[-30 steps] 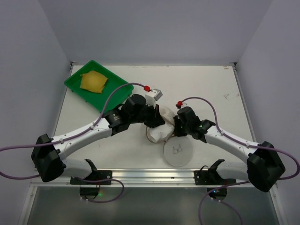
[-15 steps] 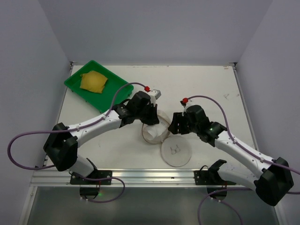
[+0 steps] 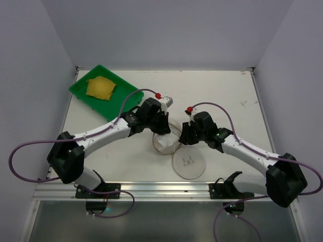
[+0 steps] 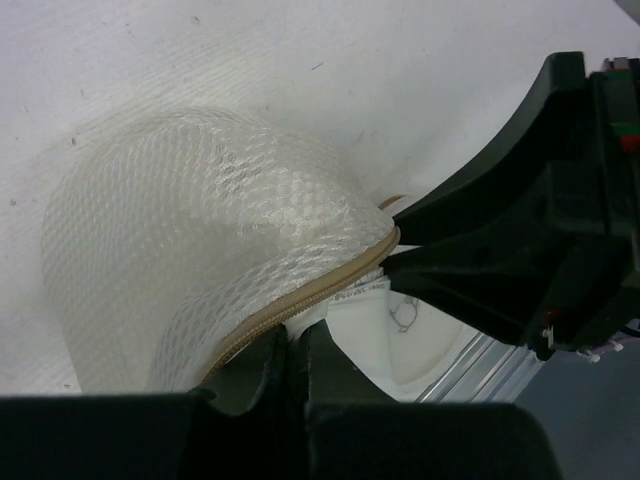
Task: Unzip the laundry bag and remove the bra
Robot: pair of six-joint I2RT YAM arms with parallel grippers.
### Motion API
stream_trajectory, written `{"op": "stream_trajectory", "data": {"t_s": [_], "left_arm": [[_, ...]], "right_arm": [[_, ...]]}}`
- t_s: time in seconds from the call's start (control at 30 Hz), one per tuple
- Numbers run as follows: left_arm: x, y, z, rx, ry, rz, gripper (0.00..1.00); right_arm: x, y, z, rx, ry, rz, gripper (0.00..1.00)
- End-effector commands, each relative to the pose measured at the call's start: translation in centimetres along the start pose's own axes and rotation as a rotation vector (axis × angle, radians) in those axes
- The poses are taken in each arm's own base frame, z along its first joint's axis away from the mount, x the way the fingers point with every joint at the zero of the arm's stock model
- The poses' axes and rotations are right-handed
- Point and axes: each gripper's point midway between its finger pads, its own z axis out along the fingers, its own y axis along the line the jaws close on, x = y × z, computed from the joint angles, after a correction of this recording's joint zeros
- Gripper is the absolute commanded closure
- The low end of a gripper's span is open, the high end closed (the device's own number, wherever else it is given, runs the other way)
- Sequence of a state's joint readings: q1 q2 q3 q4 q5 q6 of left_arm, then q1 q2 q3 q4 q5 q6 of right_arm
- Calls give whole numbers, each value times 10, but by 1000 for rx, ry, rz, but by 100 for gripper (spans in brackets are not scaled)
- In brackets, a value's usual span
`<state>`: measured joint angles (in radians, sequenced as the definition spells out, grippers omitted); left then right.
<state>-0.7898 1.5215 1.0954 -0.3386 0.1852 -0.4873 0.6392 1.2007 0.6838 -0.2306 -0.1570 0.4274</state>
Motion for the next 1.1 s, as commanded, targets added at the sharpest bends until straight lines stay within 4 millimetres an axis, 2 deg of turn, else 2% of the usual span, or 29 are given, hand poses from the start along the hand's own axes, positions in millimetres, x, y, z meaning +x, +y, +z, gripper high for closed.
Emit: {"op": "stream_trajectory", "data": {"t_s": [0.0, 0.03, 0.07, 0.2, 0.33, 0.43, 0.53, 0.63, 0.7, 0.8, 0.83, 0.9, 1.0, 1.03, 1.07], "left_arm": [[-8, -11, -18, 87, -39, 33, 100], [-8, -11, -20, 104, -43, 35, 100], [-4, -14, -20, 128, -34, 43, 100], [14, -19, -25, 194, 19, 104, 100], [32, -37, -36, 351, 66, 200, 100], [28, -55, -44, 458, 44, 245, 100], [6, -72, -54, 519, -45, 277, 100], [-31, -88, -68, 545, -179, 282, 100], [-65, -96, -80, 554, -296, 259, 100], [-111, -90, -113, 554, -483, 181, 100], [-132, -81, -127, 548, -567, 146, 100], [-150, -65, -141, 512, -646, 103, 100], [-182, -26, -165, 385, -738, 22, 100], [-194, -4, -176, 316, -775, -3, 100], [-202, 10, -185, 250, -789, -20, 100]], "right_arm": [[-11, 2, 6, -15, -28, -25, 73], [-10, 1, 7, -10, -27, -24, 78], [-11, 0, 6, -3, -30, -22, 87], [-16, -12, 4, 53, -55, 8, 100], [-20, -22, 1, 111, -43, 49, 100], [-23, -17, 4, 96, -26, 57, 100], [-25, -15, 7, 96, -10, 71, 100], [-18, -19, 15, 113, 27, 86, 100], [-7, -25, 19, 131, 60, 102, 100], [2, -31, 20, 157, 76, 118, 100], [3, -34, 20, 170, 74, 119, 100], [5, -36, 20, 184, 78, 124, 100], [2, -39, 19, 199, 71, 123, 100], [3, -39, 19, 203, 72, 122, 100], [2, -40, 18, 209, 70, 118, 100]]}}
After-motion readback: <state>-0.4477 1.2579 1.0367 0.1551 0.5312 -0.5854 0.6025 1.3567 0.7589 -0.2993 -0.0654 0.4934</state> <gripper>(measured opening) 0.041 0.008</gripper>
